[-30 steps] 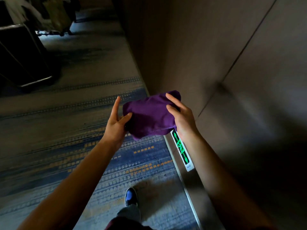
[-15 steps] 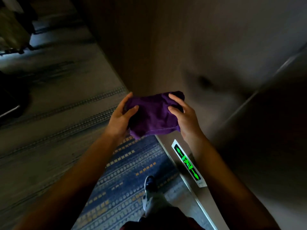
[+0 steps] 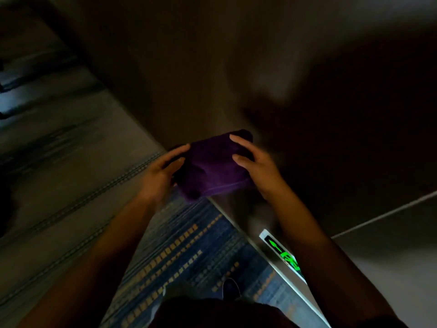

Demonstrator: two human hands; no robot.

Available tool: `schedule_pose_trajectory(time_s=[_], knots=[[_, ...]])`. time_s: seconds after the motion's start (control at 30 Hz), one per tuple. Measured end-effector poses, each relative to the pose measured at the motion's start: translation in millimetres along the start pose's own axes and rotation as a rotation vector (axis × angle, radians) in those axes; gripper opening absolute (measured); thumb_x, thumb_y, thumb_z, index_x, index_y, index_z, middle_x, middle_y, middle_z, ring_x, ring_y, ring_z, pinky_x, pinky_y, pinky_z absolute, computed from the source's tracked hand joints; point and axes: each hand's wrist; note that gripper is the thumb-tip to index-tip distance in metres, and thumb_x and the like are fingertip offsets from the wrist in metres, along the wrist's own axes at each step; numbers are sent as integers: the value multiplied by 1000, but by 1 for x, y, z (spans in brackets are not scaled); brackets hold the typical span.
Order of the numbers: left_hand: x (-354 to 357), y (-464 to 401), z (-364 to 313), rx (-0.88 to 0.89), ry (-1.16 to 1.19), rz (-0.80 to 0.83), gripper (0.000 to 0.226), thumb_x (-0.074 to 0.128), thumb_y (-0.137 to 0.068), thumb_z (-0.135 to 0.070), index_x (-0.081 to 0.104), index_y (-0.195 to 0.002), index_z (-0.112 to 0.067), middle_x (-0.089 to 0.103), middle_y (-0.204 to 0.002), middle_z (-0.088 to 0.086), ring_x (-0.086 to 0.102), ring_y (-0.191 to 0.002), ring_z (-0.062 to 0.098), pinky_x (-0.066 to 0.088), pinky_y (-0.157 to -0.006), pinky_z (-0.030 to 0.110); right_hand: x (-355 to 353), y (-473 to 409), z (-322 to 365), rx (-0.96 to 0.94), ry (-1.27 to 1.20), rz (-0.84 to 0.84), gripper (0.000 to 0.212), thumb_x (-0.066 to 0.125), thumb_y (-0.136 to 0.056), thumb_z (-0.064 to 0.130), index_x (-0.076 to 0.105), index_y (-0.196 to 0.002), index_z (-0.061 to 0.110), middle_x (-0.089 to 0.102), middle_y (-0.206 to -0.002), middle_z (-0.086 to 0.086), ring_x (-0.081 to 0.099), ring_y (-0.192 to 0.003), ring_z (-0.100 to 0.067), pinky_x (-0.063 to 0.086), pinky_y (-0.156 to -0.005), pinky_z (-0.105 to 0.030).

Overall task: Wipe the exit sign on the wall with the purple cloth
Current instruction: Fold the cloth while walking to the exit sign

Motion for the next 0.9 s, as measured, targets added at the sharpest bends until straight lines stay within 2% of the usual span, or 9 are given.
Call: schedule_pose_trajectory(time_s=[0.17,0.3,0.37,0.4,0.47,0.57,0.67,0.77,0.9], knots=[[-2,-67,-5,-97,-117,216,24,60,-102,-25,80,-107,-35,78,-115,-13,73,-105,2,60,-74,19,-5,-12,-11,-8,56,-182,48,62,-100,6,65,-132,41,64,-136,10,63,-123,-2,52,-96,-17],[5,-111,4,-181,-160,493,29,66,-89,-31,77,-115,-25,76,-122,-5,71,-117,11,60,-93,29,-2,7,-28,48,78,-386,52,61,-100,4,58,-139,39,61,-140,6,62,-123,-1,51,-99,-19],[3,-118,6,-213,-169,543,29,67,-88,-32,78,-115,-27,75,-125,-7,69,-119,10,59,-95,28,8,20,-31,72,36,-432,54,60,-100,3,56,-140,40,61,-140,7,61,-126,-3,52,-104,-24],[9,-120,7,-256,-192,629,27,66,-90,-32,79,-115,-29,75,-126,-8,69,-119,8,59,-95,28,11,34,-30,77,34,-548,54,60,-100,2,56,-142,37,62,-139,7,61,-125,-2,51,-105,-24],[12,-127,6,-280,-201,670,25,63,-95,-33,79,-114,-30,74,-127,-8,69,-120,8,58,-97,30,21,46,-24,48,64,-595,53,59,-99,-3,56,-144,25,63,-137,4,63,-118,4,49,-103,-18],[45,-113,16,-344,-265,877,25,56,-104,-25,77,-119,-22,75,-125,-4,70,-118,11,59,-97,31,37,100,-32,72,65,-836,49,55,-99,-9,55,-144,8,61,-140,-7,61,-121,1,45,-111,-22],[80,-81,36,-370,-256,980,25,56,-105,-18,74,-120,-14,76,-122,3,71,-117,17,59,-95,28,51,156,-46,74,9,-1026,47,56,-98,-10,58,-141,9,62,-141,-10,57,-131,-14,39,-120,-31],[111,-44,53,-344,-308,1111,22,59,-103,-15,76,-117,-16,77,-122,1,69,-121,20,58,-95,29,60,211,-49,99,2,-1170,45,58,-97,-7,63,-137,13,68,-133,0,61,-123,-2,42,-113,-22],[146,1,66,-232,-412,1371,28,64,-99,-6,79,-112,-25,77,-120,-5,68,-123,20,54,-106,38,79,277,-51,133,10,-1384,47,60,-98,-2,63,-139,22,69,-128,12,62,-115,7,45,-104,-17]])
Point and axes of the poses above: each hand's wrist, its own y-axis away from the middle knuckle, its own x-axis out of the palm, z = x × y
